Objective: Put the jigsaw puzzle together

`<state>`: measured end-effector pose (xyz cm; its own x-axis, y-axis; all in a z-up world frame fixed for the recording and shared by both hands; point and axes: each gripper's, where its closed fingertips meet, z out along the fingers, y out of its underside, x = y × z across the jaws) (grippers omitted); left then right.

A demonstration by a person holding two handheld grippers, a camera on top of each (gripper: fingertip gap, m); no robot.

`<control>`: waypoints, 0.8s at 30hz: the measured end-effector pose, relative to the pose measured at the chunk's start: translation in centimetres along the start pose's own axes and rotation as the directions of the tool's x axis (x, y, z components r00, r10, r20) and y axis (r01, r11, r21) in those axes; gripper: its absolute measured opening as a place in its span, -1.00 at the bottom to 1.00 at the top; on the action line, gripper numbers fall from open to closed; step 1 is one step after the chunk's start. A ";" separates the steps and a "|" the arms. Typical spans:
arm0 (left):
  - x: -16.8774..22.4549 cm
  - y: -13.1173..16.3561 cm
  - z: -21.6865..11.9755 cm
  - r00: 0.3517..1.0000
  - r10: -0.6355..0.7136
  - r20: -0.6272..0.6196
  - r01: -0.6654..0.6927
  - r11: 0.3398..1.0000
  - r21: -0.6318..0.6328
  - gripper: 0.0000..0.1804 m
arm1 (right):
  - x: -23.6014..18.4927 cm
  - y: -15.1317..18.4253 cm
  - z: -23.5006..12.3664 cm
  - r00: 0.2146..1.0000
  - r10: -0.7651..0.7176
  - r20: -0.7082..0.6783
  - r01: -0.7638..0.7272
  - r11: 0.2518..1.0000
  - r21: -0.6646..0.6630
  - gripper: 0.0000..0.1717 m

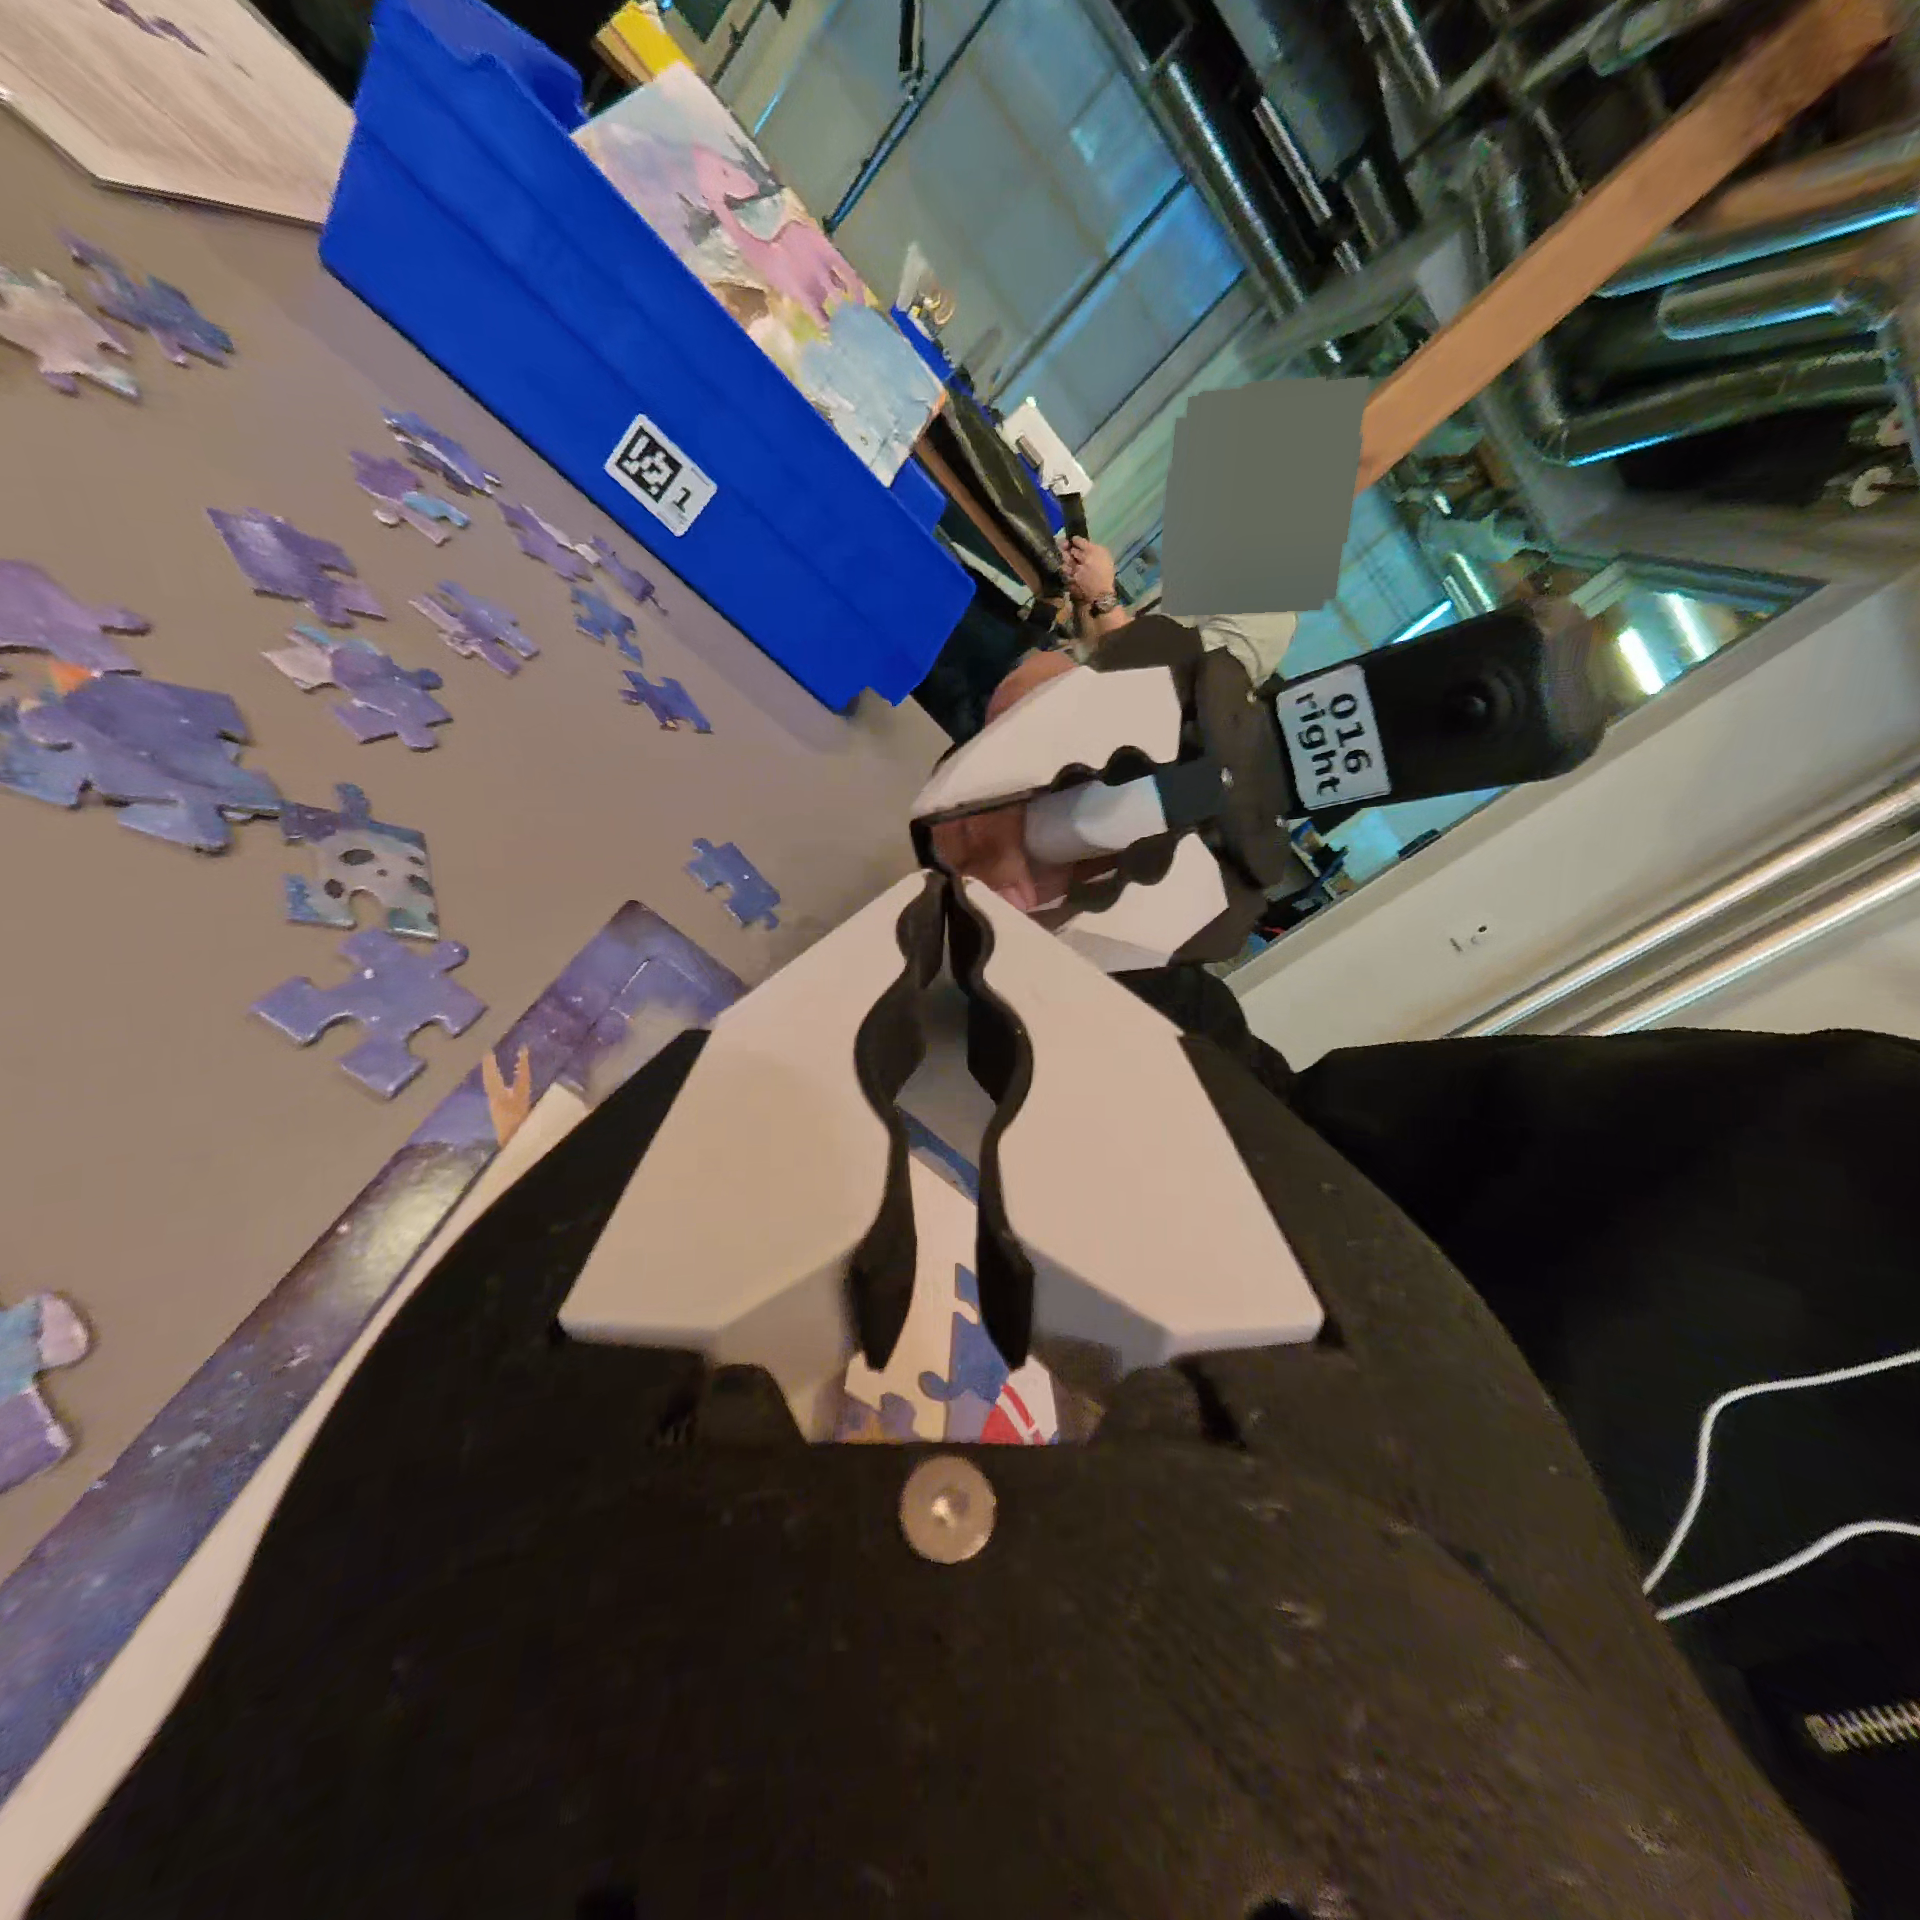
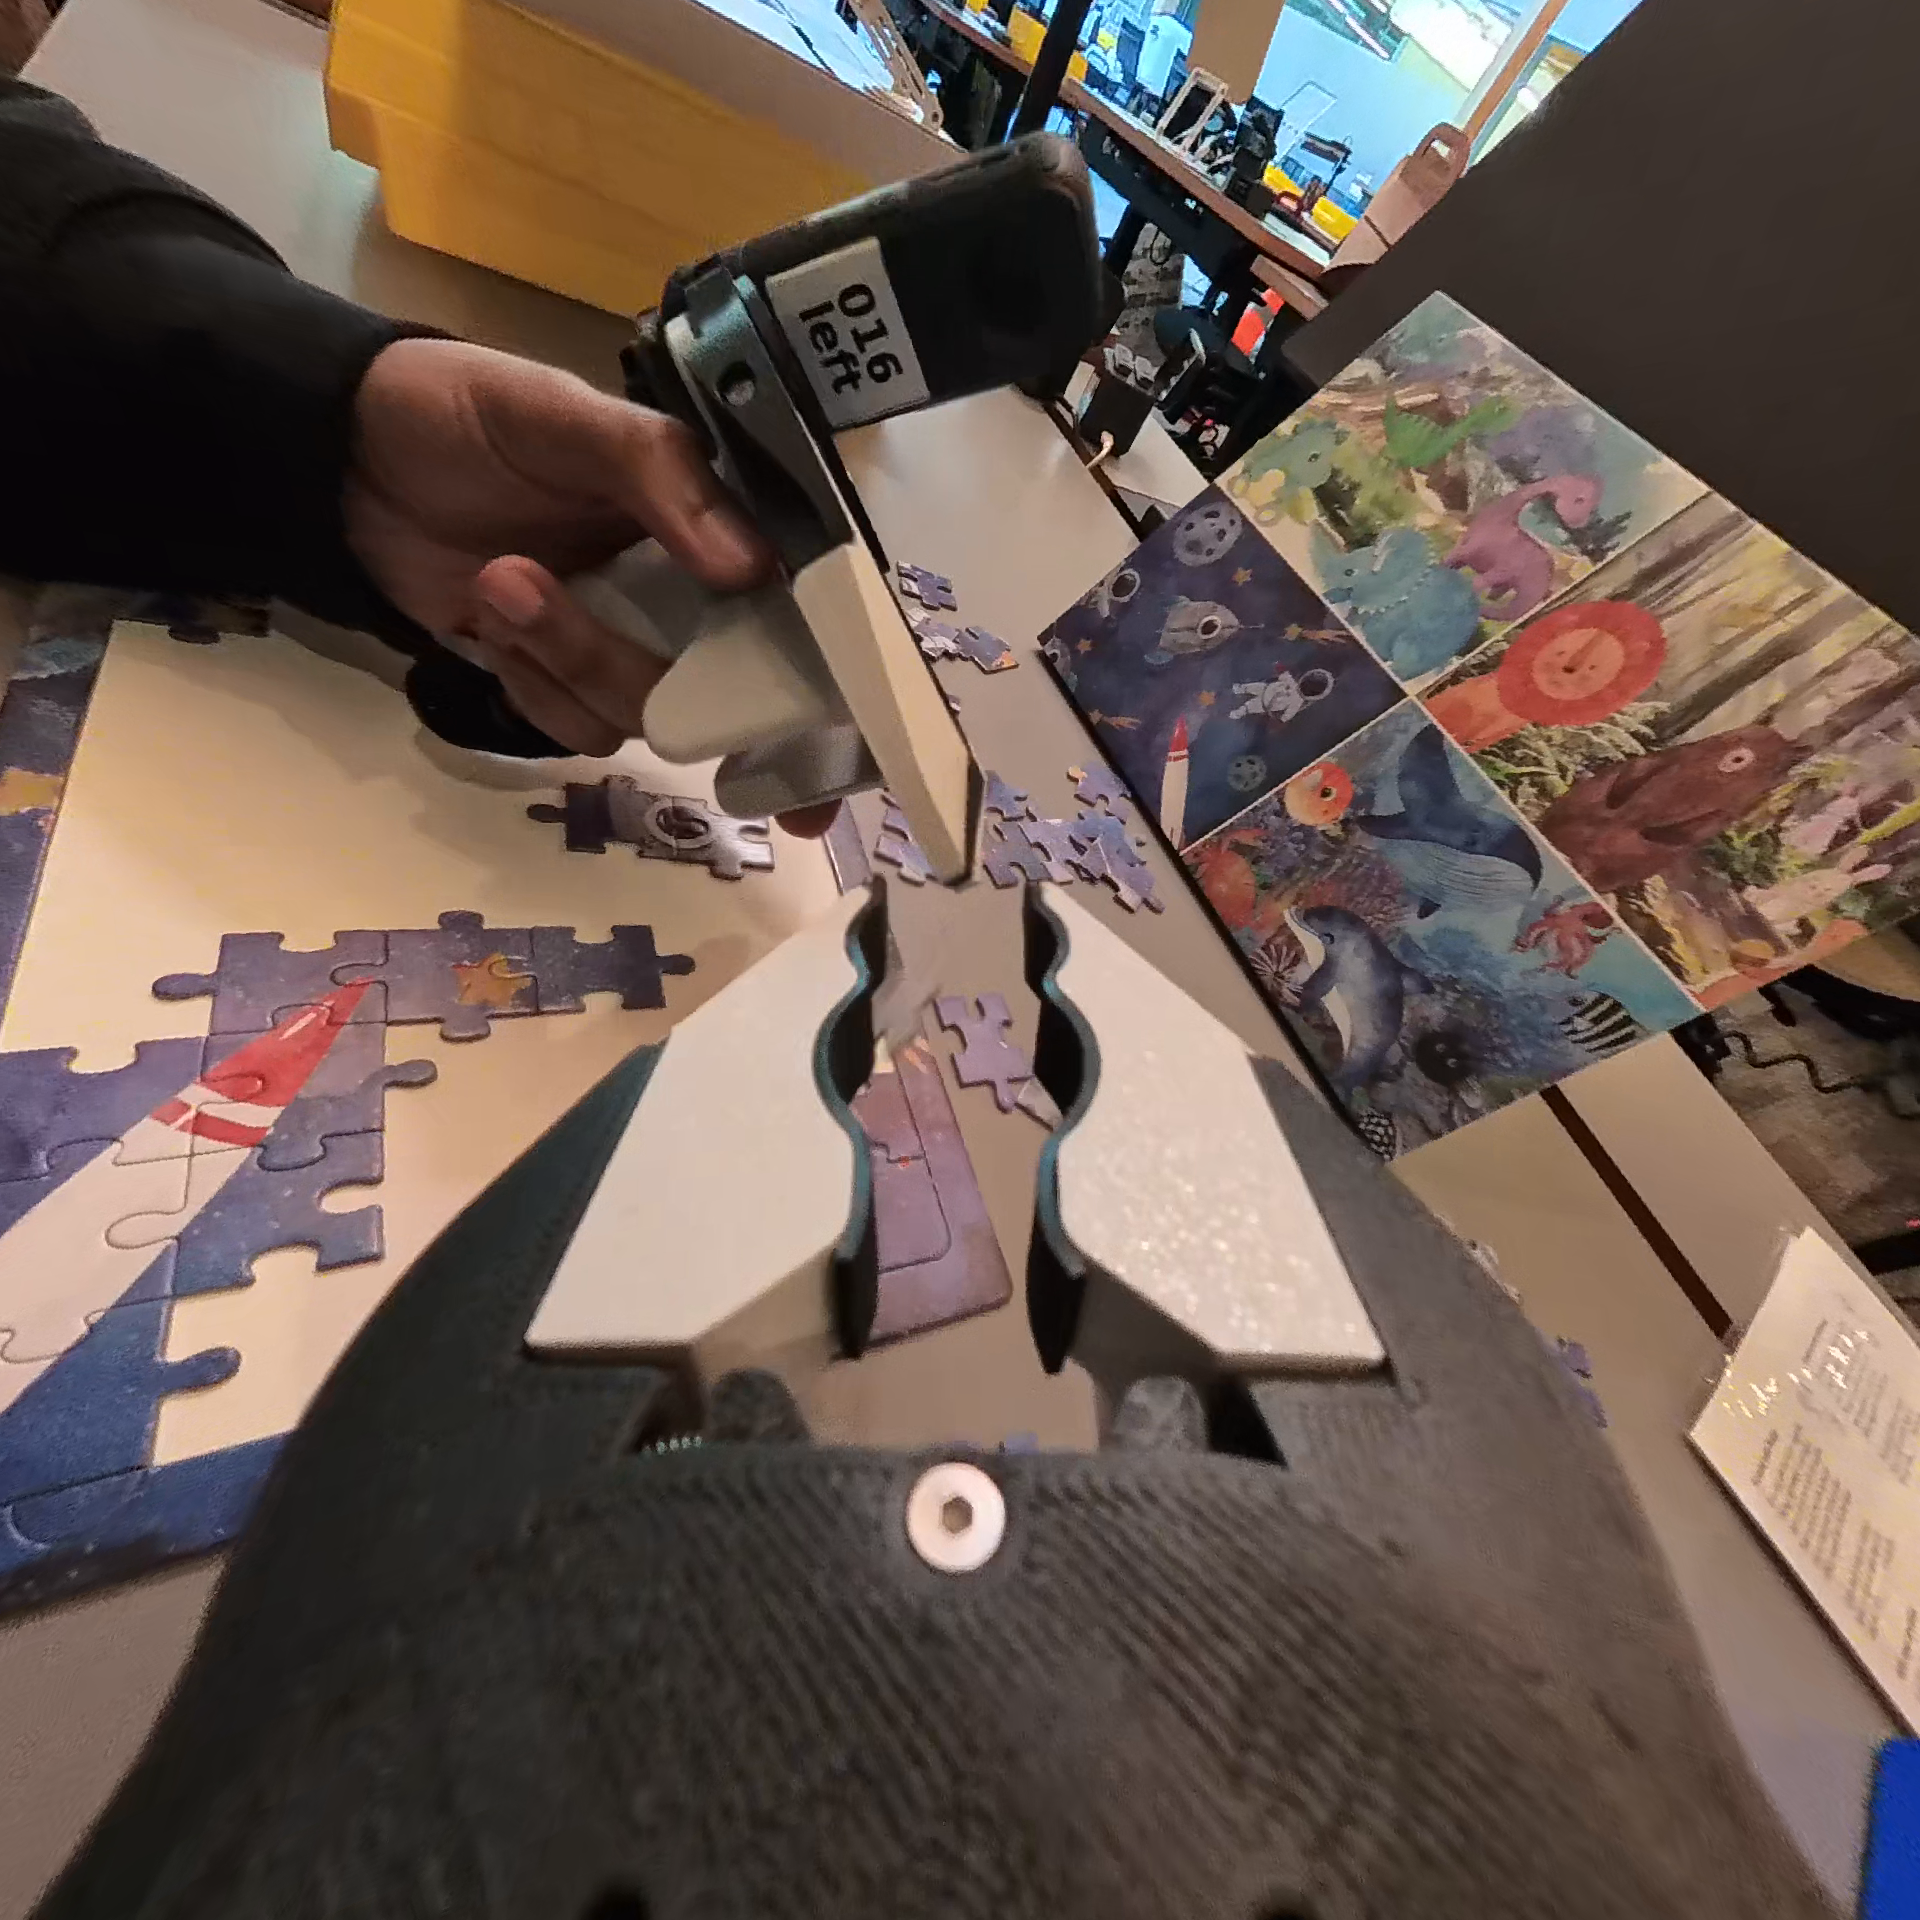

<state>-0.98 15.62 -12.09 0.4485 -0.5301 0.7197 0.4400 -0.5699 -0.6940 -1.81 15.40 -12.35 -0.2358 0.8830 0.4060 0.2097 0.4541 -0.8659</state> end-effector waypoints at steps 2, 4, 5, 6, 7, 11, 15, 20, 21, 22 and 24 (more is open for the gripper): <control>-0.6 0.1 -0.1 0.999 0.021 0.036 -0.021 1.000 -0.007 -1.00 | -0.1 0.0 -0.1 1.000 0.002 0.012 -0.002 1.000 -0.004 -0.71; -1.2 0.2 -0.2 0.996 0.044 0.074 -0.042 0.999 -0.024 -1.00 | 0.2 0.2 -0.3 1.000 0.005 -0.003 -0.005 1.000 -0.013 -0.72; -1.4 0.1 -0.3 0.994 0.057 0.091 -0.055 0.998 -0.028 -1.00 | 0.6 0.3 -0.4 1.000 0.006 -0.018 -0.007 1.000 -0.018 -0.71; -1.6 0.0 -0.5 0.991 0.071 0.109 -0.068 0.997 -0.029 -1.00 | 1.0 0.5 -0.7 0.999 0.014 -0.033 -0.015 1.000 -0.022 -0.71; -1.8 -0.2 -0.7 0.988 0.086 0.129 -0.083 0.996 -0.029 -1.00 | 1.5 0.7 -0.8 0.998 0.028 -0.049 -0.029 0.999 -0.029 -0.71; -2.9 -1.2 -1.8 0.963 0.150 0.223 -0.147 0.989 -0.031 -1.00 | 3.1 3.5 -0.7 0.986 0.133 -0.103 -0.147 0.980 -0.138 -0.63; -3.9 -1.9 -2.8 0.938 0.175 0.298 -0.176 0.984 -0.024 -1.00 | 2.4 7.0 0.7 0.963 0.256 -0.084 -0.269 0.923 -0.275 -0.51; -3.9 -2.2 -3.0 0.939 0.160 0.303 -0.166 0.986 -0.009 -1.00 | 1.1 8.4 3.2 0.923 0.379 -0.064 -0.378 0.863 -0.335 -0.47; -4.0 -2.2 -3.0 0.940 0.160 0.303 -0.165 0.986 -0.009 -1.00 | 1.0 8.9 3.7 0.916 0.395 -0.075 -0.394 0.846 -0.359 -0.45; -4.0 -2.2 -3.0 0.939 0.159 0.304 -0.164 0.986 -0.009 -1.00 | 1.0 9.4 4.1 0.909 0.408 -0.083 -0.407 0.830 -0.381 -0.42; -4.0 -2.3 -3.0 0.940 0.158 0.304 -0.164 0.986 -0.006 -0.99 | 0.9 9.7 4.7 0.890 0.447 -0.092 -0.444 0.802 -0.399 -0.38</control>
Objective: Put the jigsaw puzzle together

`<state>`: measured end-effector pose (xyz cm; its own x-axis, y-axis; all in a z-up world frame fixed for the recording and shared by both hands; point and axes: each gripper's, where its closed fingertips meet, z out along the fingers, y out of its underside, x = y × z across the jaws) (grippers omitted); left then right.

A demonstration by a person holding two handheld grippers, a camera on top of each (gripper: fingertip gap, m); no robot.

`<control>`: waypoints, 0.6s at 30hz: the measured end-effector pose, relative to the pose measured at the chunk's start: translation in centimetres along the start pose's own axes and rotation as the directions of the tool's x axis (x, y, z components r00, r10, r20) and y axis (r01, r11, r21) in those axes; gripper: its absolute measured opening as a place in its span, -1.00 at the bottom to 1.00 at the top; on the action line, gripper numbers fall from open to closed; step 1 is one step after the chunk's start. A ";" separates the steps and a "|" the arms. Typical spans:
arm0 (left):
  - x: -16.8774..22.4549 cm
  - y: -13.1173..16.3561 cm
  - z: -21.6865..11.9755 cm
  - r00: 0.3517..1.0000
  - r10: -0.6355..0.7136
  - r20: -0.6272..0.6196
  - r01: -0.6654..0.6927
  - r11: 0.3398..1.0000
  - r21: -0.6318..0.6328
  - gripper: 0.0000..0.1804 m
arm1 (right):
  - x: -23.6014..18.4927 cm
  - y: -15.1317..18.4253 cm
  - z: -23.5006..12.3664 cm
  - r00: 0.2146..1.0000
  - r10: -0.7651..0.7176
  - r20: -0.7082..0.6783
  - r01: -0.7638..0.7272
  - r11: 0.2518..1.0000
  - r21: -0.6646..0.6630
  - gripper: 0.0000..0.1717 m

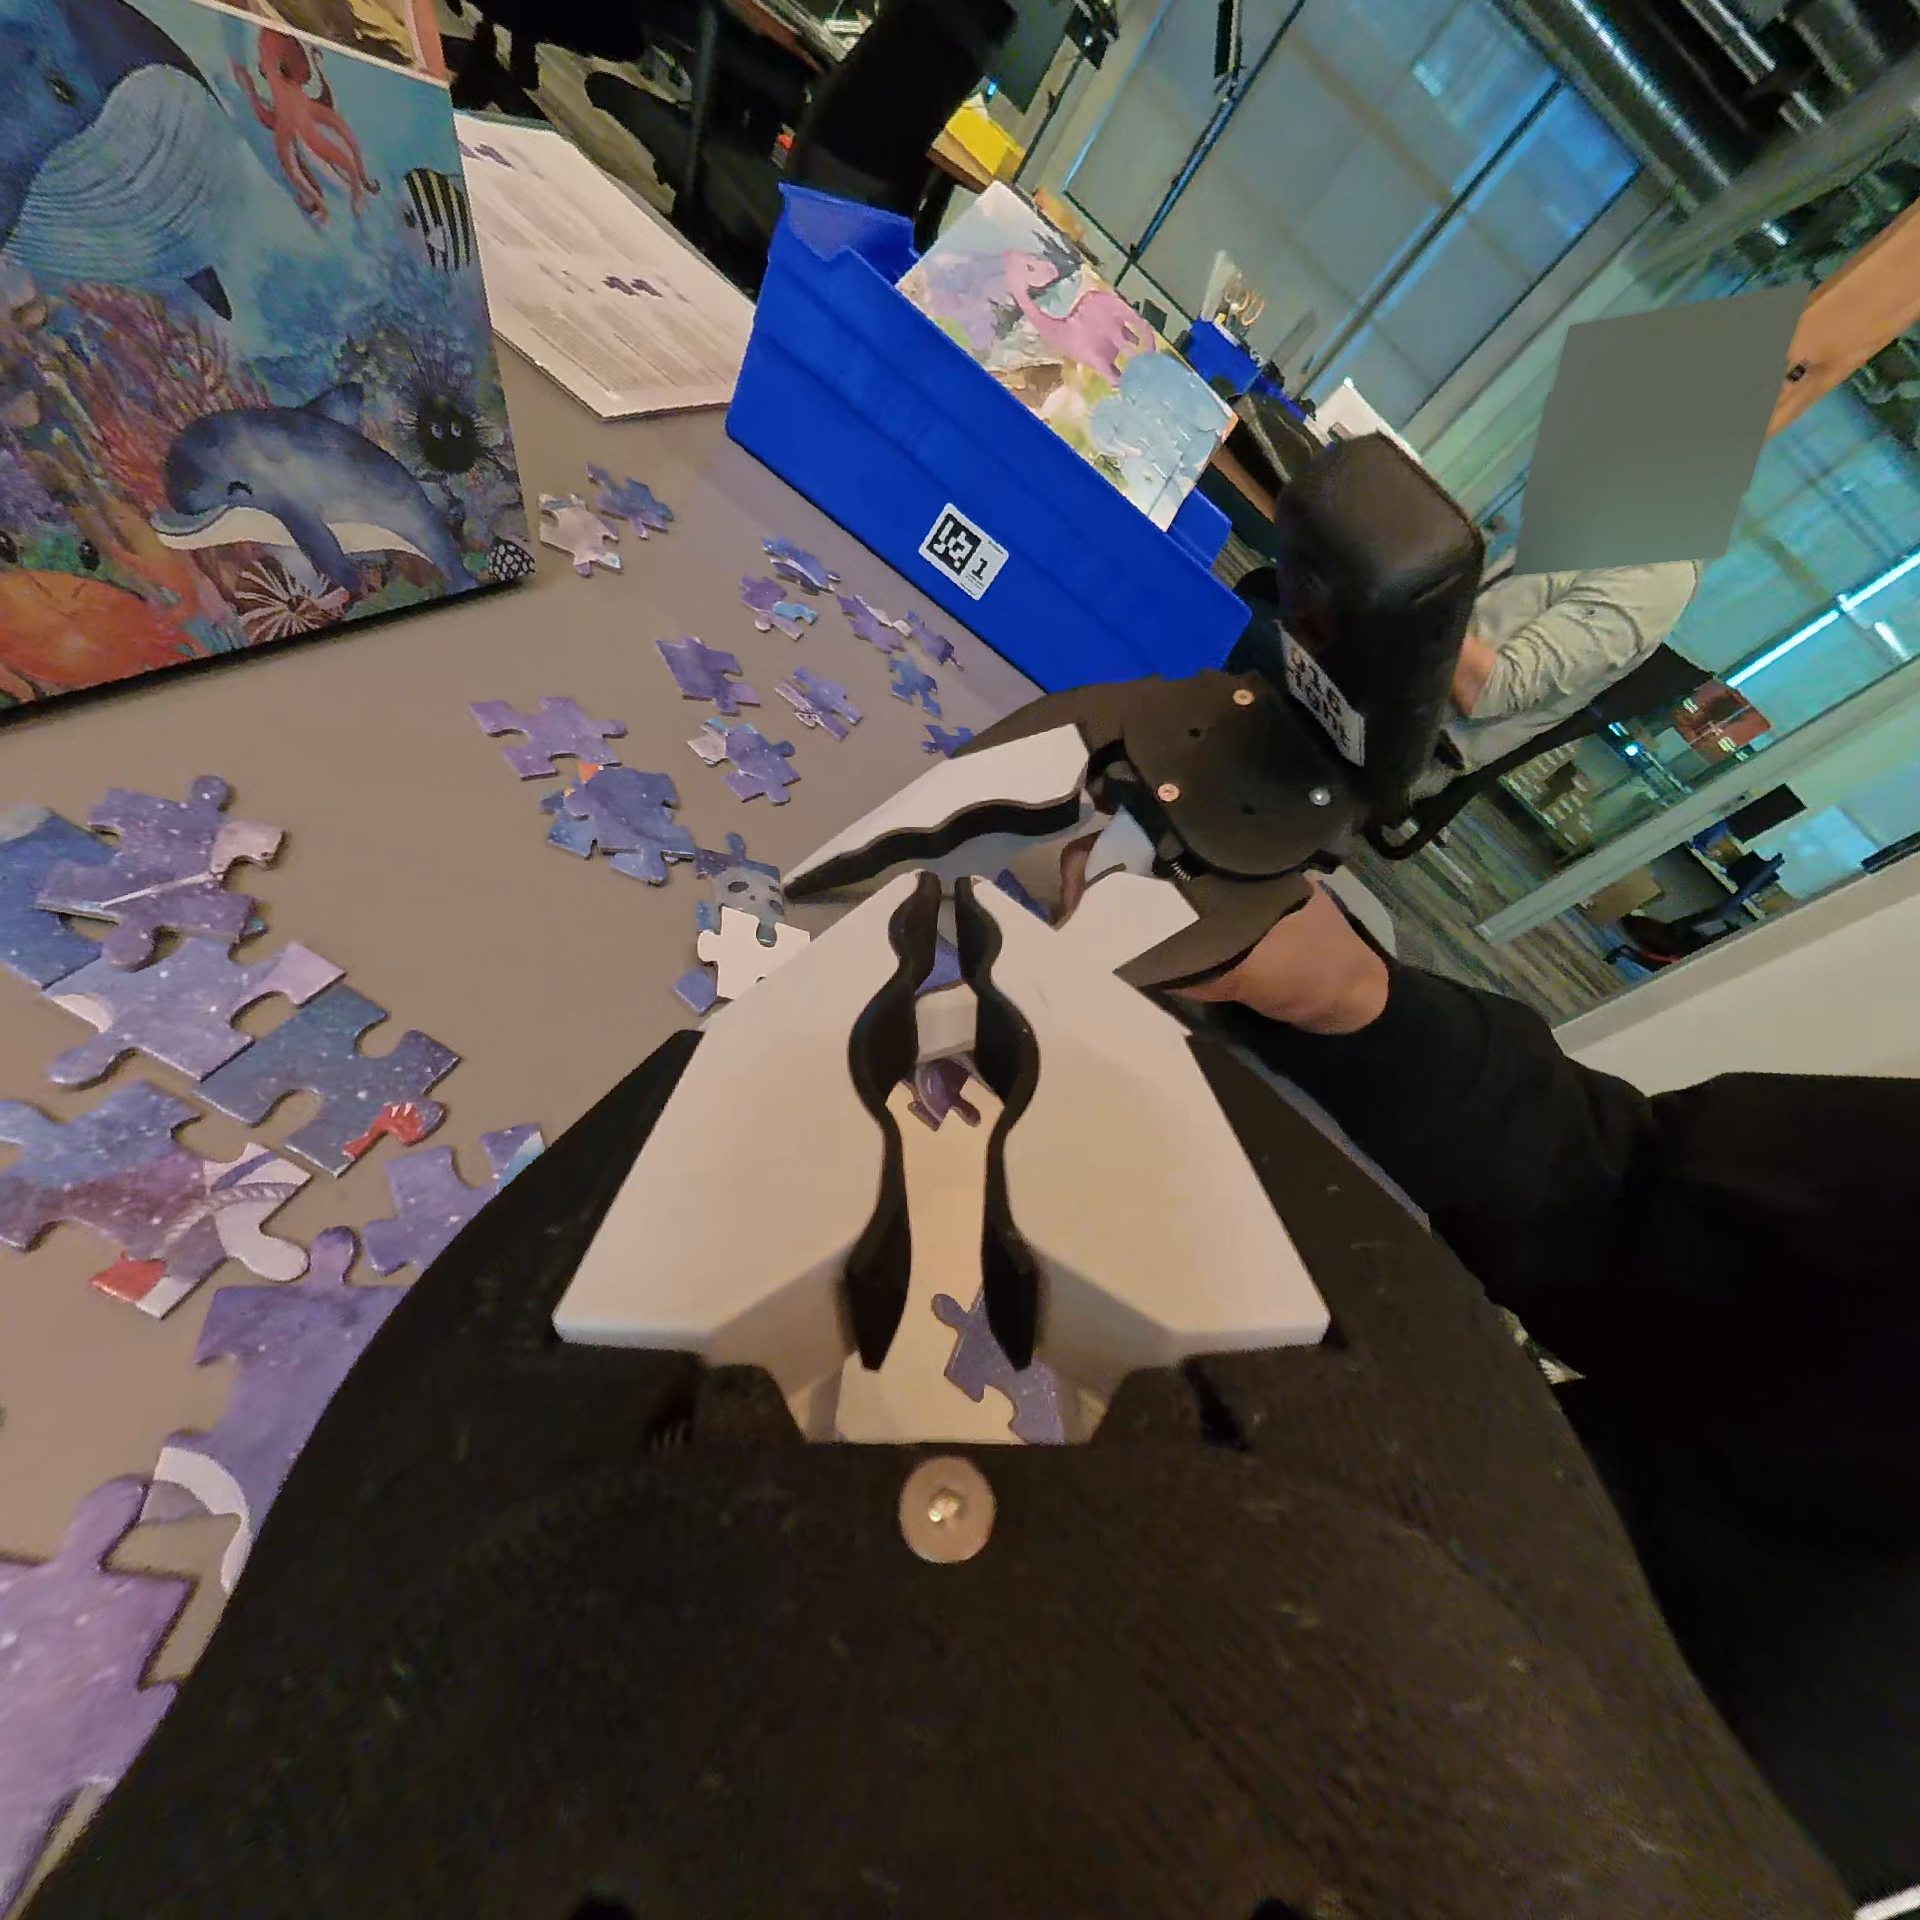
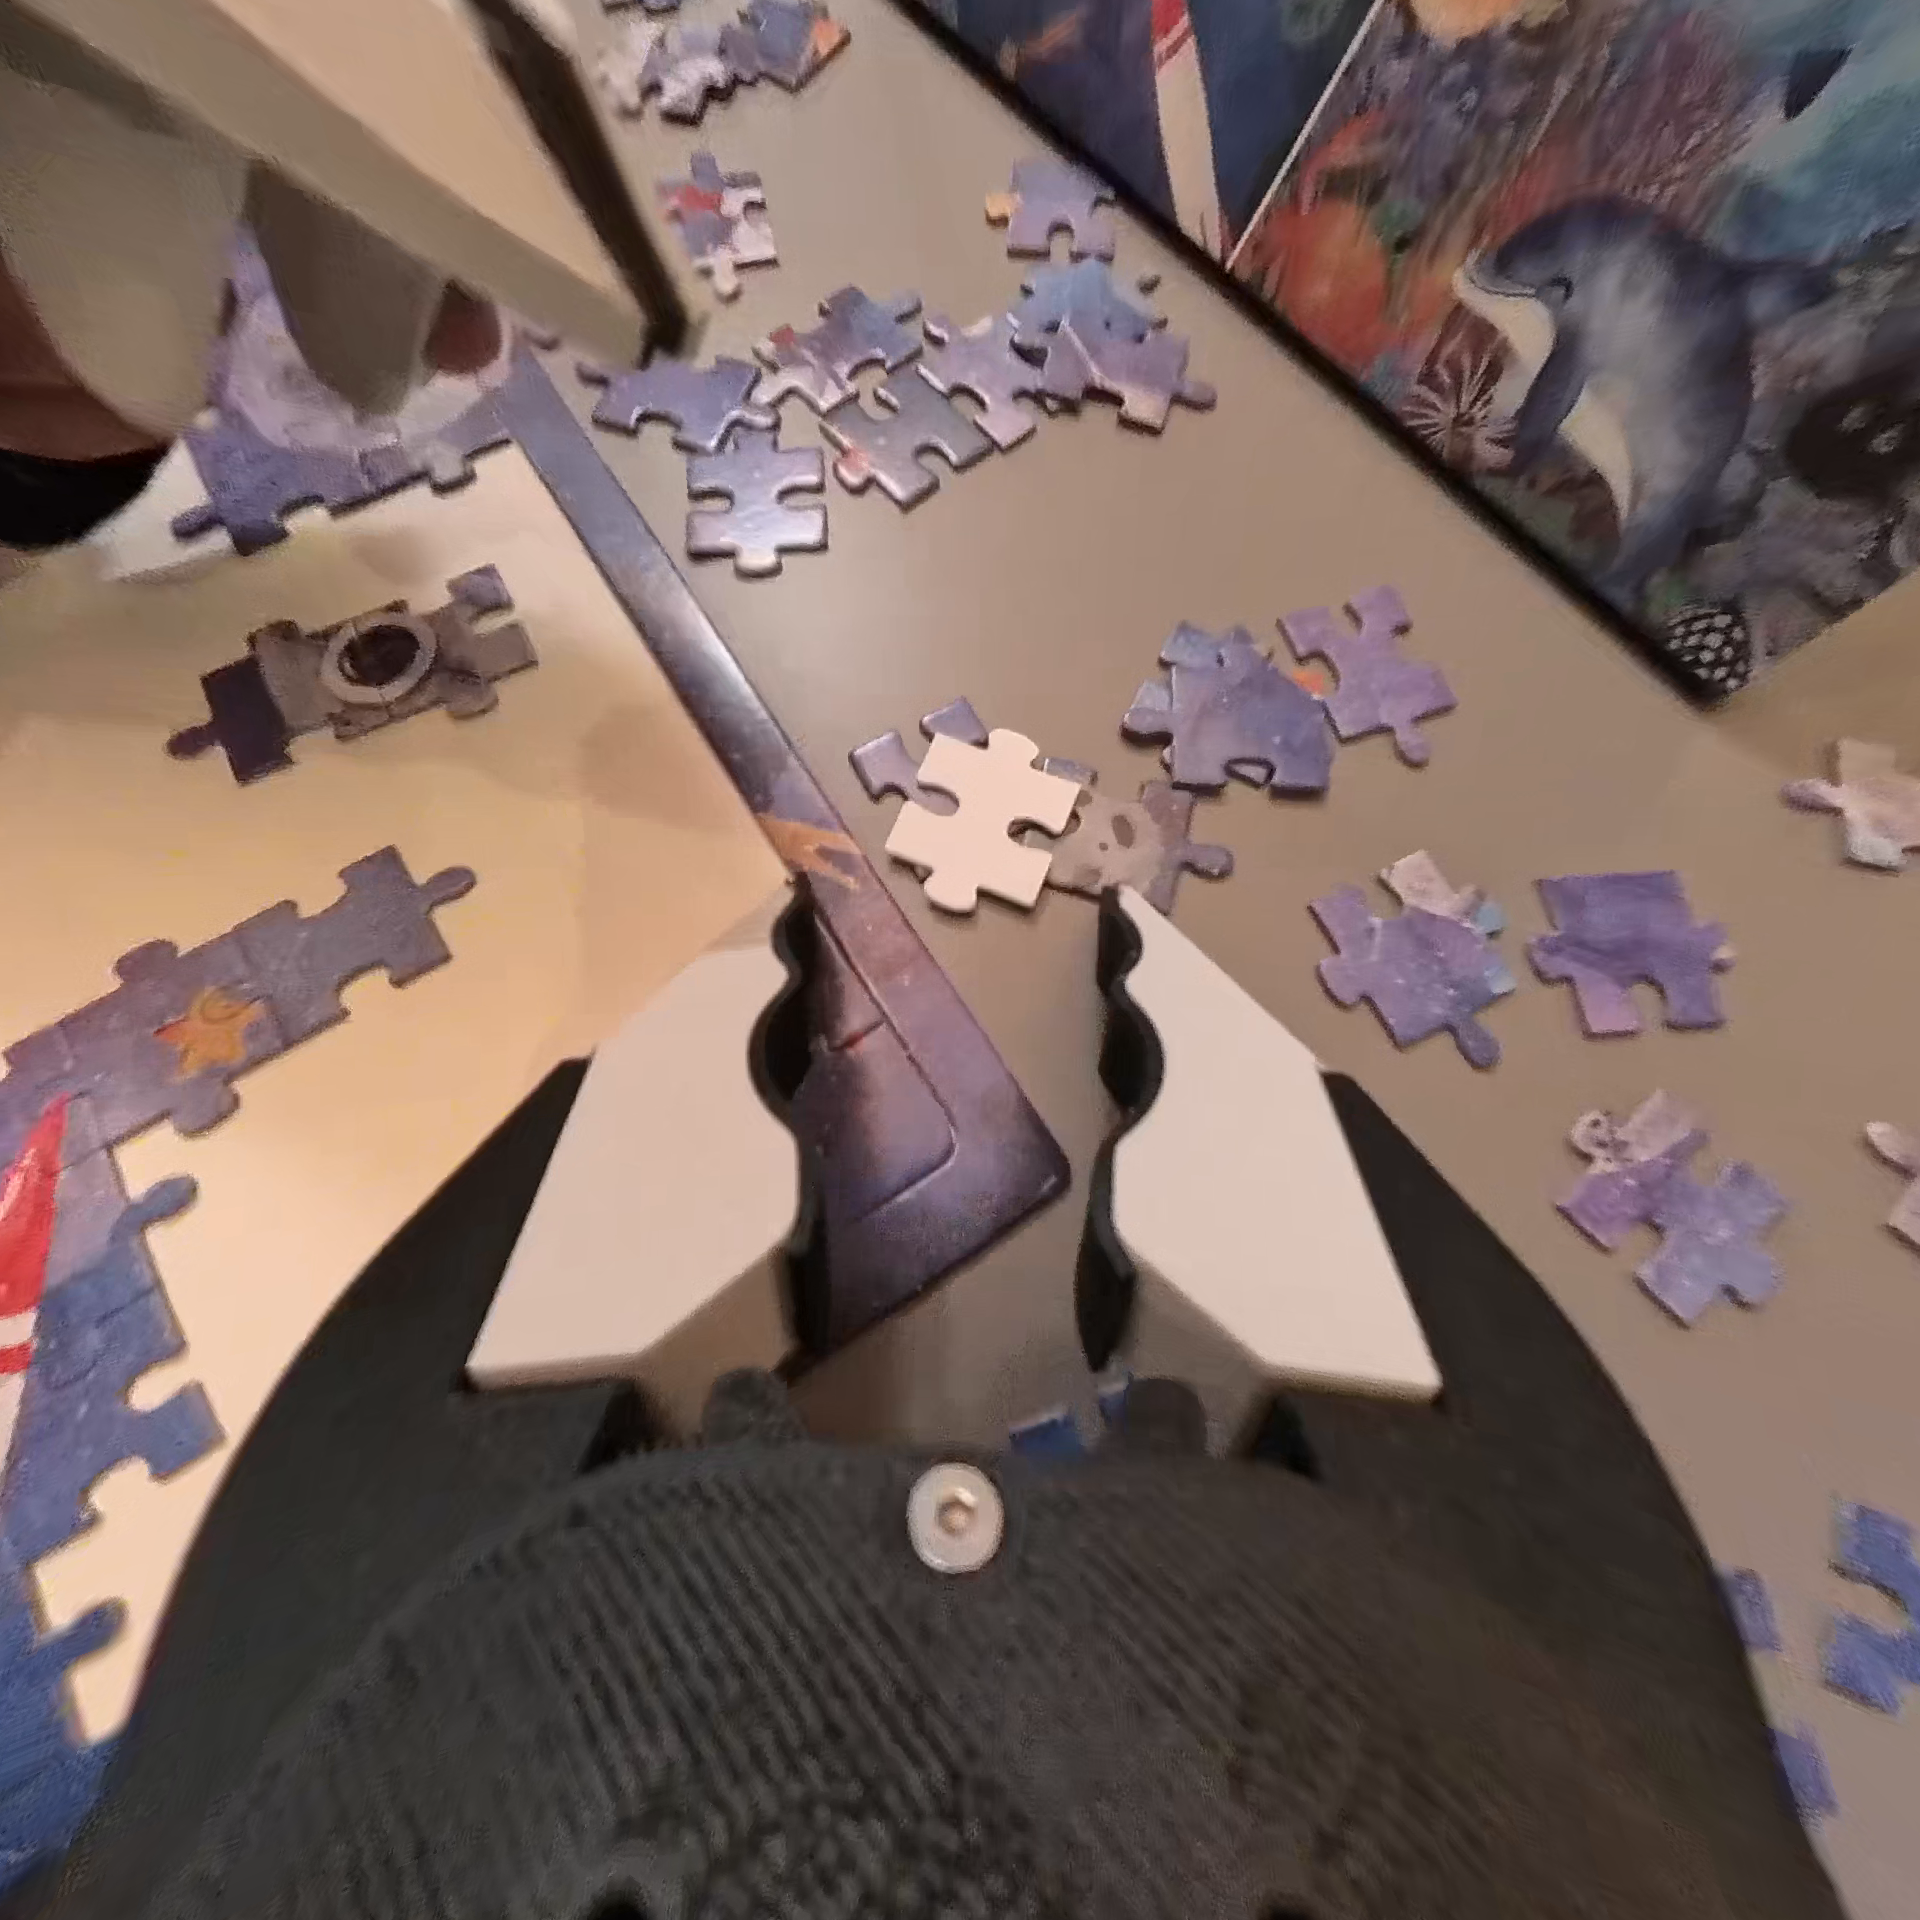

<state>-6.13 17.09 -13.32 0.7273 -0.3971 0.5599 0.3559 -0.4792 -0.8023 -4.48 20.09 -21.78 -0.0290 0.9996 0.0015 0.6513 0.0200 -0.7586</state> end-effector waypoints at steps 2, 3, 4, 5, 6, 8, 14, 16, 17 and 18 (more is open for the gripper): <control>0.0 -0.1 -0.1 1.000 -0.001 0.000 0.001 1.000 0.005 -0.99 | 0.4 -0.3 0.3 0.999 0.047 -0.006 -0.046 0.999 0.004 -0.42; -0.1 -0.2 -0.1 1.000 -0.002 0.001 0.002 1.000 0.007 -0.99 | 0.6 -0.4 0.3 0.998 0.058 -0.017 -0.058 0.998 0.005 -0.47; -0.1 -0.2 -0.2 1.000 -0.002 0.002 0.002 1.000 0.008 -0.99 | 0.8 -0.4 0.3 0.998 0.062 -0.027 -0.062 0.998 0.005 -0.52; -0.2 -0.2 -0.2 1.000 -0.003 0.003 0.003 1.000 0.010 -0.99 | 0.9 -0.4 0.3 0.998 0.062 -0.033 -0.062 0.998 0.003 -0.55; -0.2 -0.3 -0.2 1.000 -0.004 0.004 0.004 1.000 0.012 -0.99 | 0.9 -0.4 0.3 0.998 0.059 -0.038 -0.059 0.998 0.002 -0.58; -0.4 -0.3 -0.3 1.000 -0.009 0.005 0.009 1.000 0.014 -0.99 | 0.9 -0.3 0.3 0.998 0.051 -0.038 -0.052 0.999 0.000 -0.70; -0.7 -0.2 -0.3 1.000 -0.006 0.019 0.006 1.000 0.009 -0.97 | 0.7 -0.1 0.0 0.999 0.025 -0.025 -0.025 1.000 -0.004 -0.78; -0.9 -0.1 -0.3 1.000 -0.002 0.029 0.001 1.000 0.006 -0.95 | 0.5 -0.4 -0.3 1.000 0.009 -0.019 -0.009 1.000 0.015 -0.78; -1.0 -0.1 -0.2 0.999 -0.001 0.036 0.001 1.000 0.005 -0.92 | 0.4 -0.7 -0.5 1.000 -0.001 -0.015 0.001 1.000 0.031 -0.78; -1.1 -0.1 -0.3 0.999 0.000 0.044 0.000 1.000 0.006 -0.88 | 0.3 -1.0 -0.7 1.000 -0.012 -0.014 0.013 0.999 0.051 -0.78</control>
